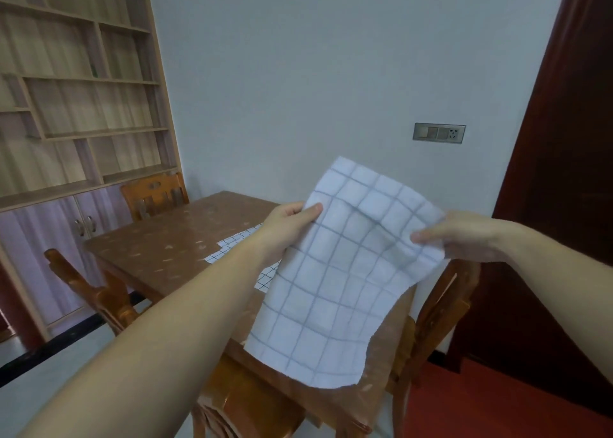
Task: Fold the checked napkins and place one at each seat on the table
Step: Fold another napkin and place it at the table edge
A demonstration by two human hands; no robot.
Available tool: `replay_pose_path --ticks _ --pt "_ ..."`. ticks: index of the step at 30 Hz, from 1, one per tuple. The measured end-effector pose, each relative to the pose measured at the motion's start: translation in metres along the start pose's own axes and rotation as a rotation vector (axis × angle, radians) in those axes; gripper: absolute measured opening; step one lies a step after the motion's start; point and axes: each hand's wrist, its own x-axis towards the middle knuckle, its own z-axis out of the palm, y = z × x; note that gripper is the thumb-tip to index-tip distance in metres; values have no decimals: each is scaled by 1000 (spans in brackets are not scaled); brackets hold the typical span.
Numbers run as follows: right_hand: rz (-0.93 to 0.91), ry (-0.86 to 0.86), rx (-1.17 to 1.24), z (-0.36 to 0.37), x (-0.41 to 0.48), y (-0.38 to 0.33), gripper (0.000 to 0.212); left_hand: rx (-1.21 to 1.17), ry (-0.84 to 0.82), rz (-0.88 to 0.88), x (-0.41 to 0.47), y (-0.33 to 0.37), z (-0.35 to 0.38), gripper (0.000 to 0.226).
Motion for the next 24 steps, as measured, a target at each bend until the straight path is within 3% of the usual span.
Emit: replay_pose_path --ticks 2,4,7,9,11,14,17,20,24 --pt "-106 8 446 0 9 13 66 -86 54 -11 3 -2 0 20" --pt "-148 -91 650 5 14 27 87 -146 102 -14 3 -5 1 24" --pt "-65 -156 461 20 21 50 85 -216 170 -34 3 -13 4 24" --pt "-38 -93 286 32 30 57 57 -223 208 -53 5 -20 2 21" --pt "-69 26 298 37 36 55 38 -185 234 -68 7 -25 -1 20" --pt "-108 13 559 35 39 52 45 -160 267 -65 6 -31 -6 18" --pt "-21 -63 412 46 39 62 46 -158 331 -96 3 -38 -9 19" --pt "-10 34 376 55 40 65 36 -114 344 -268 0 -45 -12 32" --pt "13 135 380 52 41 63 26 -22 190 -458 -11 -58 -19 39"
